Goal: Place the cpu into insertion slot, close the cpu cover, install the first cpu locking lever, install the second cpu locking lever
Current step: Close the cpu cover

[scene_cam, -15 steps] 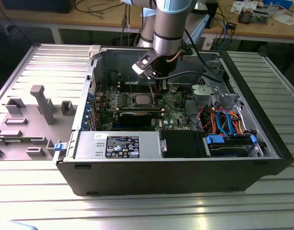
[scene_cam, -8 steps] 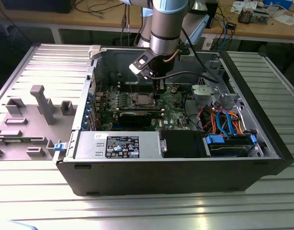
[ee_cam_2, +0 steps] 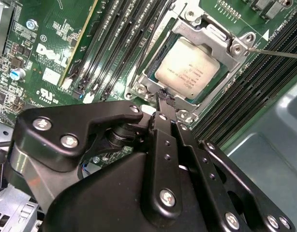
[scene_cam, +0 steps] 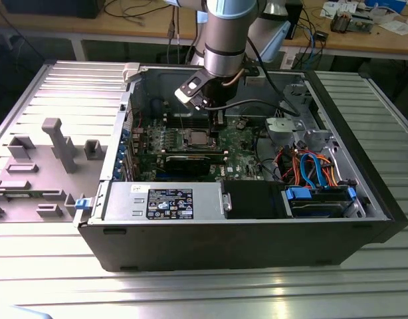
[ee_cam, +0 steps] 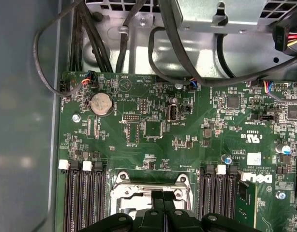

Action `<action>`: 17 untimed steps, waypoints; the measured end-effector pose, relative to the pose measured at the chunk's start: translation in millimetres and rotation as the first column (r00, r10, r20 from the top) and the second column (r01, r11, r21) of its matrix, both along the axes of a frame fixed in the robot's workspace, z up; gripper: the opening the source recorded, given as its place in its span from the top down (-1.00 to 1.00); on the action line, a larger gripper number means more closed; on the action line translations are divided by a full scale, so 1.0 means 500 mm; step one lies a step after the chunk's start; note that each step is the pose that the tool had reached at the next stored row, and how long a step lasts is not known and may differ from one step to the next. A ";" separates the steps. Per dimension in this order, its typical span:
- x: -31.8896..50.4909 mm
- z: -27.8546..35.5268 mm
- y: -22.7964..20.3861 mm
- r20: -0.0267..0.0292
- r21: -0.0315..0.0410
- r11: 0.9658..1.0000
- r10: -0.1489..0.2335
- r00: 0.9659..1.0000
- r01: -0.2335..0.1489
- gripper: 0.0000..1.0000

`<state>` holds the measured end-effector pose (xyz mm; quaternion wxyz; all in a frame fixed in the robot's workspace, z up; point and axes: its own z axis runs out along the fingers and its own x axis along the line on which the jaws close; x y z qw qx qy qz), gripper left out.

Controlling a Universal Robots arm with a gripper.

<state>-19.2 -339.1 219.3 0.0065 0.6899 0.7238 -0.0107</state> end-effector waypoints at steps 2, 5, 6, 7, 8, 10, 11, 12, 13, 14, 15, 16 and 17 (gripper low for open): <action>-0.002 0.000 0.0000 0.000 0.000 1.000 0.000 1.000 0.000 0.79; -0.006 -0.001 0.0000 0.000 0.000 1.000 0.000 1.000 0.000 0.79; -0.007 -0.001 0.0000 0.000 0.000 1.000 0.000 1.000 0.000 0.79; -0.008 -0.001 0.0000 0.000 0.000 1.000 0.000 1.000 0.000 0.79; -0.010 -0.001 0.0000 0.000 0.000 1.000 0.000 1.000 0.000 0.79; -0.013 -0.001 0.0000 0.000 0.000 1.000 0.000 1.000 0.000 0.79; -0.014 -0.002 0.0000 0.000 0.000 1.000 0.000 1.000 0.000 0.79; -0.017 -0.002 0.0000 0.000 0.000 1.000 0.000 1.000 0.000 0.79; -0.018 -0.002 0.0000 0.000 0.000 1.000 0.000 1.000 0.000 0.79; -0.019 -0.002 0.0000 0.000 0.000 1.000 0.000 1.000 0.000 0.79; -0.021 -0.003 0.0000 0.000 0.000 1.000 0.000 1.000 0.000 0.79; -0.022 -0.003 0.0000 0.000 0.000 1.000 0.000 1.000 0.000 0.79; -0.024 -0.003 0.0001 0.000 0.000 1.000 0.000 1.000 0.000 0.79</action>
